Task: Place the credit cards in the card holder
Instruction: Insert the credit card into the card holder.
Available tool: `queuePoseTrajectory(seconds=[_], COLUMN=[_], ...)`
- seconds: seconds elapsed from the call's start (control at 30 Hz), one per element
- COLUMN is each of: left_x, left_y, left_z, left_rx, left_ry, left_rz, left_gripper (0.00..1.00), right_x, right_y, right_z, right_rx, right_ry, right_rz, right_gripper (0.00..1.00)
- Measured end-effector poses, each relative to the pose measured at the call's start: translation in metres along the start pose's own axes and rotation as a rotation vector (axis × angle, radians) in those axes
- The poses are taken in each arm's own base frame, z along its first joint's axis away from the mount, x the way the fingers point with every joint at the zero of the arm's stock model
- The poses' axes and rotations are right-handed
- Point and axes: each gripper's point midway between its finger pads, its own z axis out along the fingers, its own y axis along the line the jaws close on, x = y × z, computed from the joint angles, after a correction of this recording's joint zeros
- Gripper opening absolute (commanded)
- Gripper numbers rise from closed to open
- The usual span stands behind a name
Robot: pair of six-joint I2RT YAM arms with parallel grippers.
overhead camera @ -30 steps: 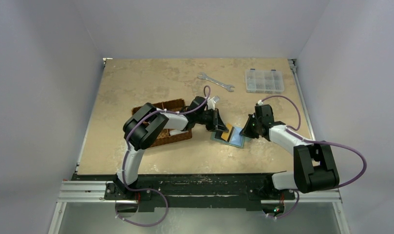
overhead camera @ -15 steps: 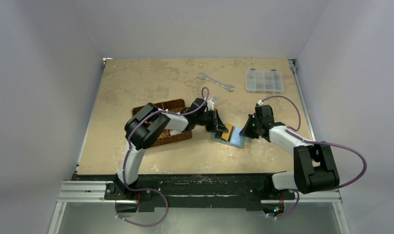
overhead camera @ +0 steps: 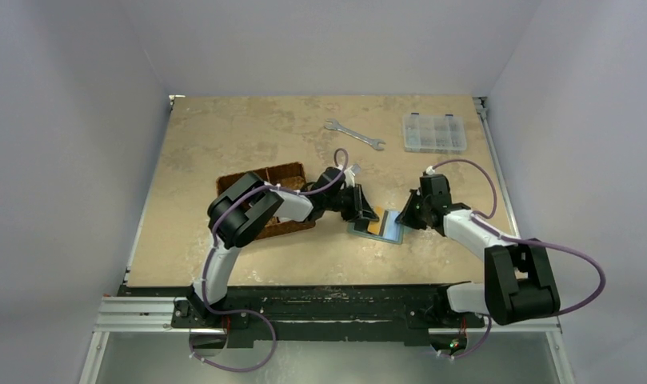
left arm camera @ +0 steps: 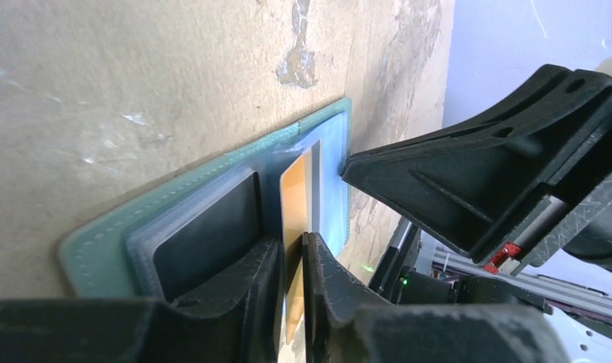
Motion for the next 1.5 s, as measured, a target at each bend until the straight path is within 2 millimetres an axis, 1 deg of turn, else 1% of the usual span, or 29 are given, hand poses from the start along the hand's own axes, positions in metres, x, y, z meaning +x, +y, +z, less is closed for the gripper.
queuePoseTrajectory(seconds=[0.07,0.13,0.2,0.27,0.37,0.47,0.57,0.7,0.87,1.03,1.17,1.23,1.43,1.5], left_x=[0.004,0.005,0.004,0.003,0.002,-0.001,-0.003,-0.003,0.002,0.016,0.017,0.017,0.014,0.014], left_y=[0.001,-0.003,-0.005,-0.01,-0.017,-0.016,-0.014,-0.015,-0.017,-0.021,-0.022,-0.021,-0.01,-0.008], left_z=[0.003,0.004,0.004,0.004,0.001,-0.002,-0.005,-0.005,-0.002,0.004,0.004,0.001,-0.017,-0.021], left_rx=[-0.02,-0.037,-0.061,-0.08,-0.107,-0.142,-0.166,-0.188,-0.23,-0.251,-0.275,-0.293,-0.389,-0.405], left_ry=[0.003,-0.001,-0.008,-0.013,-0.024,-0.033,-0.037,-0.039,-0.039,-0.031,-0.031,-0.028,-0.002,0.005], left_rz=[0.019,0.059,0.097,0.133,0.189,0.22,0.24,0.27,0.318,0.365,0.419,0.448,0.5,0.503], left_gripper=[0.28,0.33,0.47,0.56,0.64,0.67,0.73,0.73,0.68,0.73,0.79,0.8,0.81,0.85], right_x=[0.0,-0.001,-0.003,-0.005,-0.005,-0.003,0.002,0.006,0.013,0.016,0.016,0.016,0.016,0.017], right_y=[-0.003,-0.005,-0.004,-0.004,-0.005,-0.007,-0.01,-0.01,-0.006,-0.004,-0.004,-0.004,-0.004,-0.004], right_z=[-0.005,-0.009,-0.013,-0.016,-0.017,-0.016,-0.013,-0.011,-0.009,-0.009,-0.008,-0.007,-0.007,-0.007], right_rx=[0.015,0.026,0.028,0.03,0.035,0.04,0.05,0.045,0.012,-0.006,-0.006,-0.007,-0.007,-0.008], right_ry=[-0.008,-0.022,-0.034,-0.045,-0.049,-0.041,-0.023,-0.004,0.017,0.027,0.03,0.03,0.029,0.033], right_rz=[0.007,0.012,0.018,0.021,0.028,0.029,0.03,0.032,0.032,0.034,0.035,0.035,0.03,0.026], right_gripper=[0.09,0.1,0.1,0.1,0.11,0.11,0.17,0.18,0.17,0.17,0.17,0.16,0.17,0.18])
